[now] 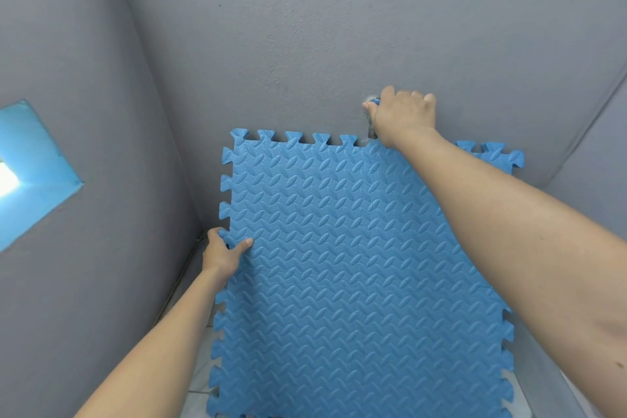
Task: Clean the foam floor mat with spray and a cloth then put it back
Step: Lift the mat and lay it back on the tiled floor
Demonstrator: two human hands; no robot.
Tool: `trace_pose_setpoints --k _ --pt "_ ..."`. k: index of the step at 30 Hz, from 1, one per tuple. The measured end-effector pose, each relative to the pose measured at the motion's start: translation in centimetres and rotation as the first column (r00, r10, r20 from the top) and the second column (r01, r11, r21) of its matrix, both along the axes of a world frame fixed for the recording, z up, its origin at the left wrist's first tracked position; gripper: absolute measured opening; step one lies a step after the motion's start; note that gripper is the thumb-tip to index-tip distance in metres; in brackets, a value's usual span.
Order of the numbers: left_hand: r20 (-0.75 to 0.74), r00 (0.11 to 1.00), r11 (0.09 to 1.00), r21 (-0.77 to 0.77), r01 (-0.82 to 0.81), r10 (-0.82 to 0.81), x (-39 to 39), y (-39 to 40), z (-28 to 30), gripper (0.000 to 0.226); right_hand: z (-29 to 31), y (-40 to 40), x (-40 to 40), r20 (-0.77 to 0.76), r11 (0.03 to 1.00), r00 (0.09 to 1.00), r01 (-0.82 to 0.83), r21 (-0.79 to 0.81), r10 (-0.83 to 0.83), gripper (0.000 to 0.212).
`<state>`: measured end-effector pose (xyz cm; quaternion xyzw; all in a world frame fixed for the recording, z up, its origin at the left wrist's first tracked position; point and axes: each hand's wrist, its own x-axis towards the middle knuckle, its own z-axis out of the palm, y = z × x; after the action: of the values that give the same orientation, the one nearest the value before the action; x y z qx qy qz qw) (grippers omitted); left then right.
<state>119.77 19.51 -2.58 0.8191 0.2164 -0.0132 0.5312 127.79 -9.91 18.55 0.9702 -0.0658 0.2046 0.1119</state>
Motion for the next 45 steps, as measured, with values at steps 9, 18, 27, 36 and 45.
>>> trace_pose_setpoints --k 9,18,27,36,45 --pt "0.028 1.000 0.999 0.032 0.008 -0.009 0.3 0.1 -0.9 0.072 -4.5 -2.2 -3.2 0.359 0.931 0.906 -0.308 0.193 0.226 0.062" --pt "0.185 0.982 0.999 -0.039 0.034 -0.026 1.7 1.3 -4.2 0.075 -19.3 -1.3 -0.7 0.359 0.777 0.890 -0.010 0.630 -0.280 0.076" --pt "0.271 0.961 0.996 -0.086 -0.034 0.056 1.2 0.9 -4.9 0.065 -26.0 5.2 -2.7 0.348 0.873 0.816 -0.488 -0.015 0.462 0.064" --pt "0.273 0.959 0.995 -0.081 -0.054 0.074 1.2 0.0 -5.1 0.073 -21.5 3.3 -1.6 0.361 0.899 0.931 -0.109 0.424 -0.058 0.064" --pt "0.220 0.971 0.995 -0.031 -0.091 0.095 0.7 0.0 -4.5 0.071 -32.3 -2.8 -10.7 0.204 0.960 0.968 -0.188 0.206 0.146 0.065"
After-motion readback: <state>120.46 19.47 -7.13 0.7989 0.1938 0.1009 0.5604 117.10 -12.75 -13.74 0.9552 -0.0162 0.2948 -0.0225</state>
